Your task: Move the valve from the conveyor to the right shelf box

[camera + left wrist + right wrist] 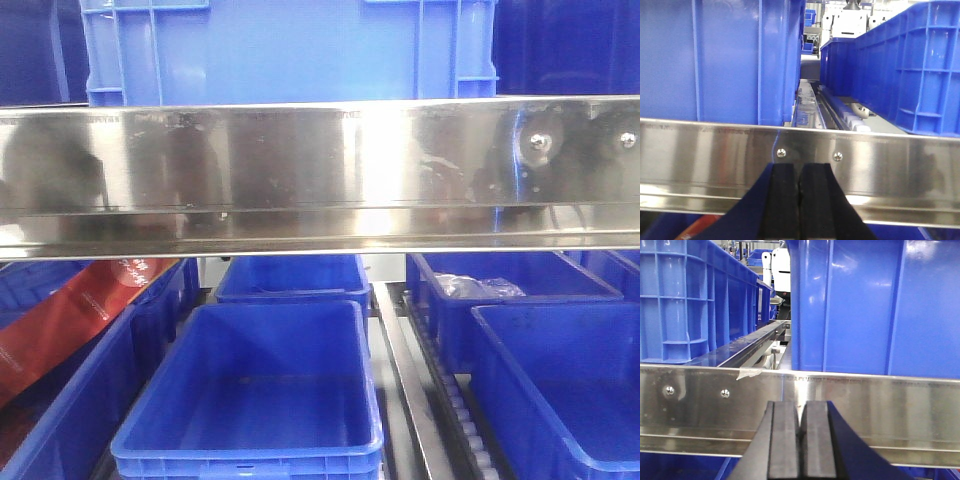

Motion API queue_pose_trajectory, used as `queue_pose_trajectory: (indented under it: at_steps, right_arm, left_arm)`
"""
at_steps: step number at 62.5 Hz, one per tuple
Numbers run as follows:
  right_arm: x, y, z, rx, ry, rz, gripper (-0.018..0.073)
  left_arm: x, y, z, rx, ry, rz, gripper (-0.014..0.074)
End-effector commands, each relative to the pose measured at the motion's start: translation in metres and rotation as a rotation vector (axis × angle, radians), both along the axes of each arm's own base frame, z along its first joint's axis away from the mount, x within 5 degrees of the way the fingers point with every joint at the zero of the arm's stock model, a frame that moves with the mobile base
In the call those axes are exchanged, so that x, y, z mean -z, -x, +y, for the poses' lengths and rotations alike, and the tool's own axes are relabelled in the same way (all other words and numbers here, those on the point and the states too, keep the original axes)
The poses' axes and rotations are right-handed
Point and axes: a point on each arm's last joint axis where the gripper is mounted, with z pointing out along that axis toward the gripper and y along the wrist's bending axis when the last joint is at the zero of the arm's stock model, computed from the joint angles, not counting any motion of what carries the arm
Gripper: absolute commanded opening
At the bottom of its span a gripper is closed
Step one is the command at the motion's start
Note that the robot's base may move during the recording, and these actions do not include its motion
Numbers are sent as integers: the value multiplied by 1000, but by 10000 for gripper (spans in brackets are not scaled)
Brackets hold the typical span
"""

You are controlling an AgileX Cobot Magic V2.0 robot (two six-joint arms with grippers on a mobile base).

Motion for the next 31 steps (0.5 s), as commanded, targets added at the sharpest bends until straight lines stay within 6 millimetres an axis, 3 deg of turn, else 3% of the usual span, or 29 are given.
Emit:
queue_pose_trajectory:
  at_steps: [1, 31]
  right_arm:
    - [-2, 0, 0, 8, 7, -19, -168]
    - [-2, 0, 0, 8, 7, -19, -168]
  left_arm:
    - [-2, 1, 0, -5, -71, -25, -111]
    - [-3, 1, 0, -2, -31, -29, -111]
